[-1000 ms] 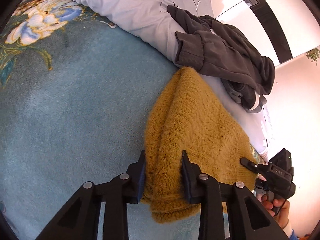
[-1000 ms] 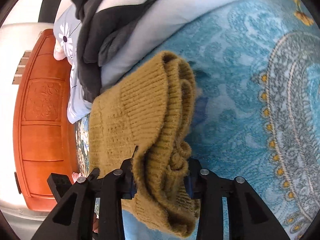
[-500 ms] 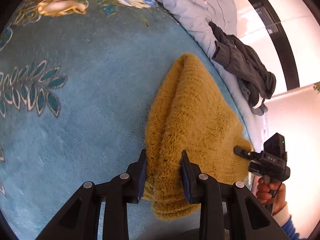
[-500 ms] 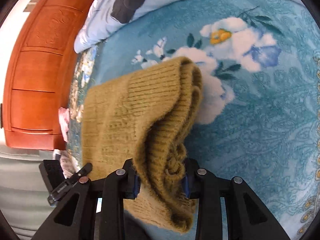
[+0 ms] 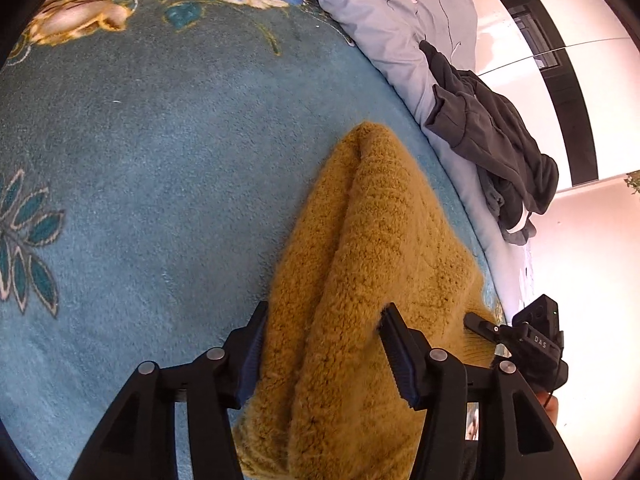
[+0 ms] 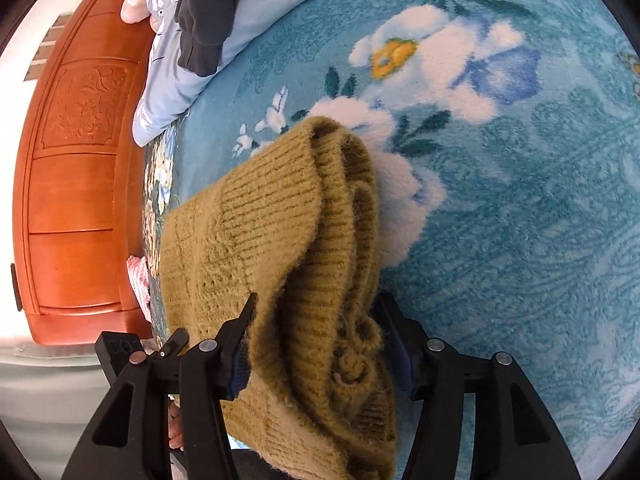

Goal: Fold clothes
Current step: 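Grasp the folded vest end with both tools and lift it, then carry the folded vest with both tools onto the pink fleece stack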

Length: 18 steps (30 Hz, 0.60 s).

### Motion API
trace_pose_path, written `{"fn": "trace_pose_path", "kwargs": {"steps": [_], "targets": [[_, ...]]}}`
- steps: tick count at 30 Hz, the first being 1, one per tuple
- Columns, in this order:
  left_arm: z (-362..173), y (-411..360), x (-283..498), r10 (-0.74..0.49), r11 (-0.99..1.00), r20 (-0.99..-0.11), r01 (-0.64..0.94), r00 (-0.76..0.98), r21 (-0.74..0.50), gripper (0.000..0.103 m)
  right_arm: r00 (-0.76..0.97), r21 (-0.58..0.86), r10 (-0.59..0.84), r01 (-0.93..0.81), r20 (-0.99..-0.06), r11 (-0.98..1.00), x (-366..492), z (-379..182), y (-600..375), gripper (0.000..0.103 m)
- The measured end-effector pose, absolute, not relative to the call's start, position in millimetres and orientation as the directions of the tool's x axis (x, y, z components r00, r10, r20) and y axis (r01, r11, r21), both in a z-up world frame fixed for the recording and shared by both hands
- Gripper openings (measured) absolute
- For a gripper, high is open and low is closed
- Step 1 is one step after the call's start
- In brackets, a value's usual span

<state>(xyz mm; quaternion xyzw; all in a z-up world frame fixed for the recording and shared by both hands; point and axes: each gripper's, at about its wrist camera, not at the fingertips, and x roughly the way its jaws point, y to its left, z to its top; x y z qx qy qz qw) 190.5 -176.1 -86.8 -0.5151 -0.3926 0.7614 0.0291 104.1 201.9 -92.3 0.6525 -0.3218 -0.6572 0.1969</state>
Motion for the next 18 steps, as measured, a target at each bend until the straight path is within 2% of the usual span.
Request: {"fn": "trace_pose_path", "kwargs": {"steps": [1, 4, 5, 6, 12, 18], "targets": [[-85, -174, 191, 0.429, -0.698, -0.774, 0.372, -0.466, -0.611, 0.057, -0.076, 0.683, -0.682, -0.172, -0.727, -0.710, 105, -92, 200, 0.047], [-73, -173, 197, 0.409, -0.681, -0.776, 0.406, -0.479, -0.610, 0.046, -0.105, 0.699, -0.695, -0.215, -0.711, -0.682, 109, -86, 202, 0.037], [-65, -172, 200, 0.404, -0.679, -0.772, 0.404, -0.491, -0.613, 0.036, -0.122, 0.710, -0.703, -0.223, -0.701, -0.668, 111, -83, 204, 0.036], [-55, -170, 203, 0.398, -0.684, -0.768, 0.396, -0.502, -0.613, 0.033, -0.141, 0.724, -0.713, -0.226, -0.686, -0.652, 113, -77, 205, 0.035], [23, -126, 215, 0.342, -0.794, -0.779, 0.281, -0.525, -0.538, 0.031, -0.213, 0.777, -0.748, -0.133, -0.629, -0.615, 137, -17, 217, 0.033], [111, -51, 215, 0.440, -0.803, -0.683, 0.085, -0.584, -0.590, 0.031, -0.341, 0.792, -0.738, -0.035, -0.582, -0.609, 176, 75, 296, 0.033]]}}
